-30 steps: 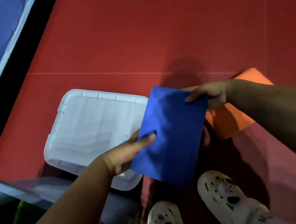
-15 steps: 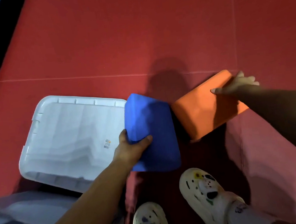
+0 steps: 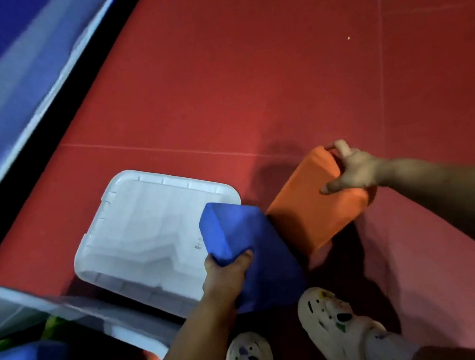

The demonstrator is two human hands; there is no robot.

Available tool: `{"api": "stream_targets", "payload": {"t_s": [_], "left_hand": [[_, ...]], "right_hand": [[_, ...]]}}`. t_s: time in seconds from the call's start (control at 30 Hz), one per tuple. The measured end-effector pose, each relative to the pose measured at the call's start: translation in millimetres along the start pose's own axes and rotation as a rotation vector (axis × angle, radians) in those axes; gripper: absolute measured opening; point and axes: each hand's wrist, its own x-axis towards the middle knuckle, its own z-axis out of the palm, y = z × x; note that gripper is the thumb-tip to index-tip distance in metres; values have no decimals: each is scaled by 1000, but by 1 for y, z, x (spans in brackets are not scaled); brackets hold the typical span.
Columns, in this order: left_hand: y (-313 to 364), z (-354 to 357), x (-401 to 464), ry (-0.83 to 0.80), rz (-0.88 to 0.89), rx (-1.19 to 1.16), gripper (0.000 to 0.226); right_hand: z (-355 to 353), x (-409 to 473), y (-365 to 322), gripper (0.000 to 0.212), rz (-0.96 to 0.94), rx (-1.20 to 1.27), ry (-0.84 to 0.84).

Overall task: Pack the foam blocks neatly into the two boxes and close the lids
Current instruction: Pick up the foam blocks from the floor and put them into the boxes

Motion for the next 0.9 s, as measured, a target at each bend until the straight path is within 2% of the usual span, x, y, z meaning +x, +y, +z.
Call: {"api": "stream_targets", "payload": {"t_s": [0.07,0.13,0.3,0.43,0.6,0.7,0.8,0.9], "left_hand": [[19,-18,-31,-20,76,29,109],[39,-40,-67,-12,169,69,108],[52,-128,-181,170,387,17,115],[12,-205,-278,339,547,-168,108],[-97,-302,-382,636,661,-301,109],[-176,-350,-424,880,595,-331,109],[-246,-384,-457,1089,369,-328,106],[-304,-401,-468,1185,164,-317,105]], "right_hand": [[-10,-30,-40,111,-142,-176,130],[-20,-65,-79,107,-283,-323,271],[-52,-177,-156,104,-421,-100,512],[-55,-285,-218,105,-689,-35,613],[-10,-414,-279,103,-1010,84,677],[39,-478,-308,107,-1177,183,616],[98,-530,-331,111,-1300,239,478],[157,-565,-349,110,-1359,273,318]]}}
